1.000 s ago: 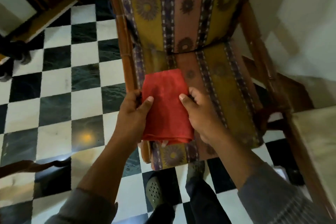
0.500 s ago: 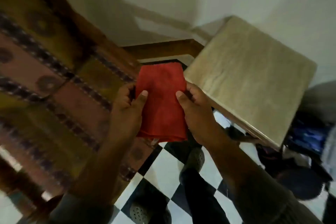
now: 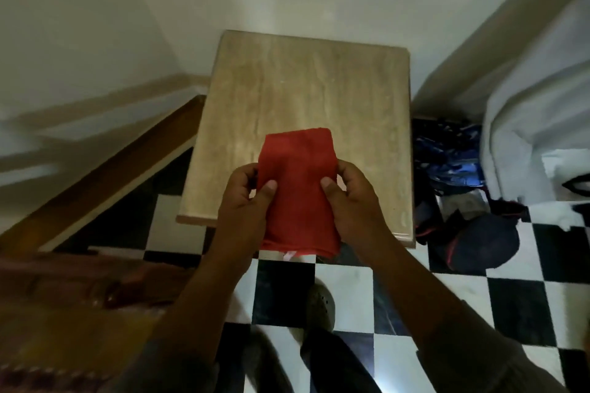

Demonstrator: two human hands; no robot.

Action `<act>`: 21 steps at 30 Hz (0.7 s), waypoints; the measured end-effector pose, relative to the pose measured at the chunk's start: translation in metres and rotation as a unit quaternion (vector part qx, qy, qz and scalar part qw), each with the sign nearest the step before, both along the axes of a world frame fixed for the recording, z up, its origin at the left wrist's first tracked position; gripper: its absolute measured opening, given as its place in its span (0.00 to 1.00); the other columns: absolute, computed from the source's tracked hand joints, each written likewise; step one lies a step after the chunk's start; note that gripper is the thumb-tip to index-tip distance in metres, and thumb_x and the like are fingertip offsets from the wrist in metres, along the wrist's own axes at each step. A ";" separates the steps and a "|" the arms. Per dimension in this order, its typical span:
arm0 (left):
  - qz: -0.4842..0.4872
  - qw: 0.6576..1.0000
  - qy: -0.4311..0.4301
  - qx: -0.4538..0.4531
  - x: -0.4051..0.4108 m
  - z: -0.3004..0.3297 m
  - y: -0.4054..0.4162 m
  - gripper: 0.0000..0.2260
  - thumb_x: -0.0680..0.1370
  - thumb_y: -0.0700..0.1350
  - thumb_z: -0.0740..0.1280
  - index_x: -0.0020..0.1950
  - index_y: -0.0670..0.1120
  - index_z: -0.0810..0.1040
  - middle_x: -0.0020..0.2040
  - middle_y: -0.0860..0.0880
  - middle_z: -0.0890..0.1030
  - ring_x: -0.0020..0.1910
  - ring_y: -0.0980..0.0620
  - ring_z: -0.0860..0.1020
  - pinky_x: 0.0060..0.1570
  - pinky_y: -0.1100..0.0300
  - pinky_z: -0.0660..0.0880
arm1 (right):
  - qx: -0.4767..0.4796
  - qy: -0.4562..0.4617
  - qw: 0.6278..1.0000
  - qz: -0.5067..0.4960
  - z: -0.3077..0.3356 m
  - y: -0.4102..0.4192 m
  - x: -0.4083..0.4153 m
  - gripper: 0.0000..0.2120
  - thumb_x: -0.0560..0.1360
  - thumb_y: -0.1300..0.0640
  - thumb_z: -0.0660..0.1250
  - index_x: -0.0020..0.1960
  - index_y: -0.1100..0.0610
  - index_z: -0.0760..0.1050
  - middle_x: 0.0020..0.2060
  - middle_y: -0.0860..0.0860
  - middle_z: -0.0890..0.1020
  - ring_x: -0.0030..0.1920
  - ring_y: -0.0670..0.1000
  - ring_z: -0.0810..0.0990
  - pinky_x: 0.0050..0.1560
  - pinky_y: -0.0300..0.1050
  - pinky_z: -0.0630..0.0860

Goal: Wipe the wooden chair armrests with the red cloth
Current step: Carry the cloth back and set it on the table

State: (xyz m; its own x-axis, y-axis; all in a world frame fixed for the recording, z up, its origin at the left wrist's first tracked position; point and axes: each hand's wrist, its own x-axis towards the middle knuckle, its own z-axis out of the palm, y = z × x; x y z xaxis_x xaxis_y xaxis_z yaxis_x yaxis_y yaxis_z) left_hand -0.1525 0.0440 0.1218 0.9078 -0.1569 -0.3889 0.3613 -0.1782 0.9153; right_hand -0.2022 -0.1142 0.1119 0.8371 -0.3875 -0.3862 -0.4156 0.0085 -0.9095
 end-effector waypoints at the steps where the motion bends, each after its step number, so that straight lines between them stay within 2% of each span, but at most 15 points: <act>1: -0.019 1.000 0.004 0.002 0.009 -0.010 -0.010 0.09 0.82 0.46 0.64 0.60 0.59 0.74 0.57 0.60 0.79 0.53 0.59 0.81 0.44 0.65 0.78 | -0.008 0.011 1.000 -0.014 -0.009 -0.008 0.006 0.14 0.82 0.52 0.61 0.66 0.43 0.70 0.56 0.40 0.78 0.48 0.34 0.80 0.41 0.29 0.78; 3: -0.055 0.998 0.013 0.006 0.023 -0.029 -0.022 0.12 0.82 0.44 0.65 0.61 0.59 0.74 0.57 0.61 0.79 0.51 0.63 0.81 0.39 0.67 0.78 | -0.021 0.028 0.999 -0.028 -0.027 -0.019 0.014 0.17 0.82 0.52 0.60 0.70 0.45 0.67 0.62 0.46 0.77 0.54 0.42 0.80 0.51 0.41 0.81; 5: -0.094 0.995 0.022 0.014 0.041 -0.060 -0.039 0.15 0.82 0.41 0.64 0.66 0.56 0.73 0.59 0.59 0.78 0.48 0.66 0.81 0.37 0.68 0.79 | -0.046 0.046 0.997 -0.041 -0.055 -0.034 0.029 0.18 0.82 0.53 0.59 0.71 0.47 0.66 0.67 0.51 0.74 0.62 0.52 0.77 0.61 0.54 0.78; 6: -0.107 0.994 0.027 0.018 0.051 -0.078 -0.047 0.16 0.81 0.40 0.64 0.66 0.55 0.73 0.59 0.58 0.78 0.48 0.65 0.81 0.37 0.68 0.79 | -0.062 0.057 0.995 -0.048 -0.072 -0.042 0.036 0.17 0.82 0.53 0.59 0.71 0.49 0.66 0.69 0.52 0.73 0.64 0.53 0.75 0.64 0.58 0.76; 8: -0.113 0.993 0.028 0.021 0.065 -0.104 -0.058 0.17 0.81 0.38 0.65 0.65 0.55 0.73 0.58 0.57 0.78 0.48 0.61 0.82 0.37 0.67 0.79 | -0.091 0.066 0.992 -0.061 -0.098 -0.052 0.048 0.17 0.82 0.54 0.59 0.71 0.51 0.66 0.69 0.52 0.71 0.66 0.54 0.73 0.67 0.59 0.72; 12: -0.108 0.992 0.006 0.062 0.087 -0.162 -0.072 0.18 0.79 0.35 0.66 0.64 0.53 0.73 0.54 0.59 0.76 0.44 0.72 0.79 0.34 0.75 0.75 | -0.116 0.072 0.988 -0.069 -0.154 -0.061 0.069 0.16 0.81 0.57 0.61 0.68 0.50 0.69 0.62 0.50 0.72 0.63 0.52 0.72 0.66 0.54 0.72; 13: -0.110 0.991 0.008 0.078 0.090 -0.176 -0.072 0.19 0.78 0.35 0.66 0.65 0.52 0.73 0.53 0.59 0.76 0.44 0.71 0.78 0.34 0.76 0.74 | -0.119 0.090 0.987 -0.059 -0.168 -0.062 0.070 0.17 0.80 0.57 0.61 0.69 0.51 0.69 0.63 0.51 0.73 0.63 0.51 0.73 0.64 0.51 0.72; 15: -0.133 0.984 0.027 0.117 0.091 -0.200 -0.068 0.20 0.77 0.34 0.66 0.66 0.51 0.72 0.51 0.61 0.76 0.46 0.64 0.79 0.37 0.74 0.73 | -0.134 0.131 0.982 -0.027 -0.189 -0.059 0.068 0.23 0.79 0.59 0.63 0.74 0.51 0.66 0.63 0.53 0.77 0.62 0.51 0.75 0.62 0.47 0.72; 17: -0.167 0.974 0.034 0.146 0.086 -0.218 -0.063 0.22 0.76 0.33 0.67 0.66 0.51 0.72 0.48 0.63 0.76 0.48 0.58 0.78 0.41 0.73 0.71 | -0.162 0.160 0.974 -0.012 -0.203 -0.055 0.062 0.26 0.78 0.59 0.64 0.75 0.49 0.65 0.62 0.54 0.79 0.60 0.53 0.77 0.62 0.50 0.74; 19: -0.178 0.970 0.026 0.162 0.081 -0.225 -0.059 0.23 0.76 0.33 0.68 0.68 0.48 0.72 0.49 0.62 0.77 0.50 0.57 0.78 0.43 0.72 0.70 | -0.182 0.172 0.968 -0.025 -0.207 -0.051 0.058 0.26 0.78 0.58 0.65 0.75 0.48 0.65 0.59 0.54 0.80 0.59 0.54 0.78 0.62 0.52 0.76; 21: -0.177 0.969 0.031 0.171 0.080 -0.224 -0.058 0.23 0.76 0.36 0.68 0.70 0.46 0.71 0.52 0.57 0.78 0.52 0.54 0.78 0.44 0.69 0.70 | -0.202 0.180 0.962 -0.027 -0.207 -0.049 0.059 0.25 0.78 0.57 0.65 0.74 0.49 0.66 0.57 0.55 0.80 0.57 0.55 0.79 0.60 0.53 0.76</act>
